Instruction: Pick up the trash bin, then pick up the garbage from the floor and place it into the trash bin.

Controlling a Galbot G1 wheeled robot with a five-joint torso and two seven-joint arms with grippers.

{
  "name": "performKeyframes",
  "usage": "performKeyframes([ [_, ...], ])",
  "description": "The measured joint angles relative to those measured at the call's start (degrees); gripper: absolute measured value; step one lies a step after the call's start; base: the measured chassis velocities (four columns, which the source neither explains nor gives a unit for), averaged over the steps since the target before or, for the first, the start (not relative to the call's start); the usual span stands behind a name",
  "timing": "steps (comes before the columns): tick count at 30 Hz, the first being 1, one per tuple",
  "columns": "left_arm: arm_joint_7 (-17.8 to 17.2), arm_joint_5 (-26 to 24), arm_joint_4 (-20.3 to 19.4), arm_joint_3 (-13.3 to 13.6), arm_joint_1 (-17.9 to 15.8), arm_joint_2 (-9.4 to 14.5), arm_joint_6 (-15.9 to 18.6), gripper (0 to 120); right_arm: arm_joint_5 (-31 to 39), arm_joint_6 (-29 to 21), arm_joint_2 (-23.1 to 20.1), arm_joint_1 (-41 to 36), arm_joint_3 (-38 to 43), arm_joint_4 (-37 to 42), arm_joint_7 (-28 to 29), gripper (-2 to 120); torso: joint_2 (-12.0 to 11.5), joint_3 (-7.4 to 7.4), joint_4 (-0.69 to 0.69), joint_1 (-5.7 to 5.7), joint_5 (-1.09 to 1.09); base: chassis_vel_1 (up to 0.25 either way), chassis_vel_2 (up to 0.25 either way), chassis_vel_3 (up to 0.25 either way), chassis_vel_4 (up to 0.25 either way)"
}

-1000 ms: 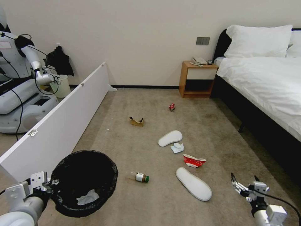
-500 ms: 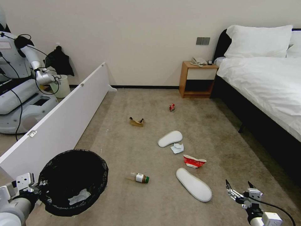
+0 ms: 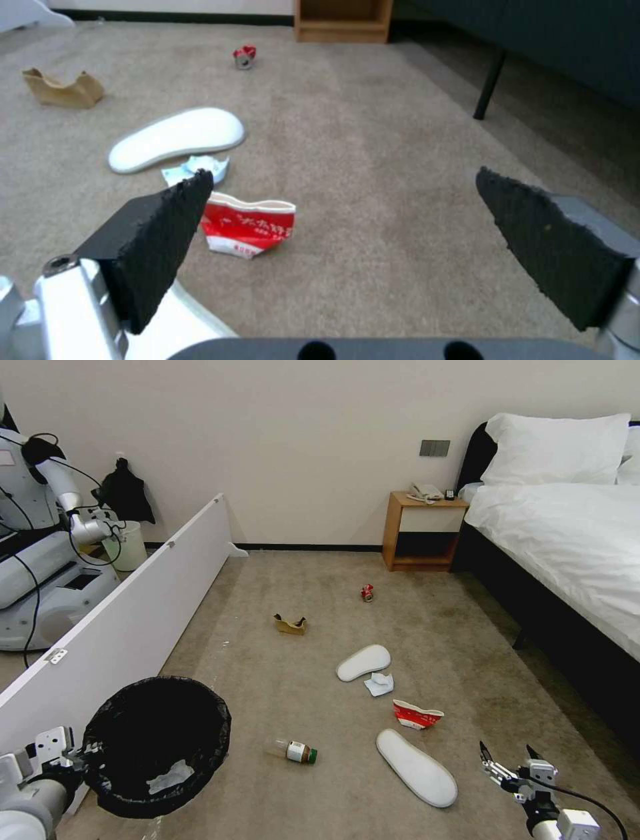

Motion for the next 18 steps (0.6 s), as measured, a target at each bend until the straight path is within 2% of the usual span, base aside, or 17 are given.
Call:
performKeyframes([
  [10, 0.0, -0.04, -0.25, 0.08, -0.02, -0.06, 0.0, 2, -0.05, 0.34, -0.21, 0.21, -0.02, -0.37, -0.01, 100, 0.0, 0.0, 0.0, 0.0, 0.0, -0.066, 0.07, 0.066, -0.069],
  [14, -0.01, -0.11, -0.39, 0.03, 0.04, -0.09, 0.0, 2, -2.46, -0.21, -0.32, 1.29, -0.05, -2.05, 0.36, 100, 0.0, 0.0, -0.02, 0.0, 0.0, 0.0, 0.0, 0.0, 0.0],
  [18, -0.05, -0.12, -0.51, -0.09, 0.11, -0.09, 0.0, 2, -1.69, -0.64, -0.8, 2.57, -0.28, -4.2, -0.17, 100, 0.0, 0.0, 0.0, 0.0, 0.0, 0.0, 0.0, 0.0, 0.0],
])
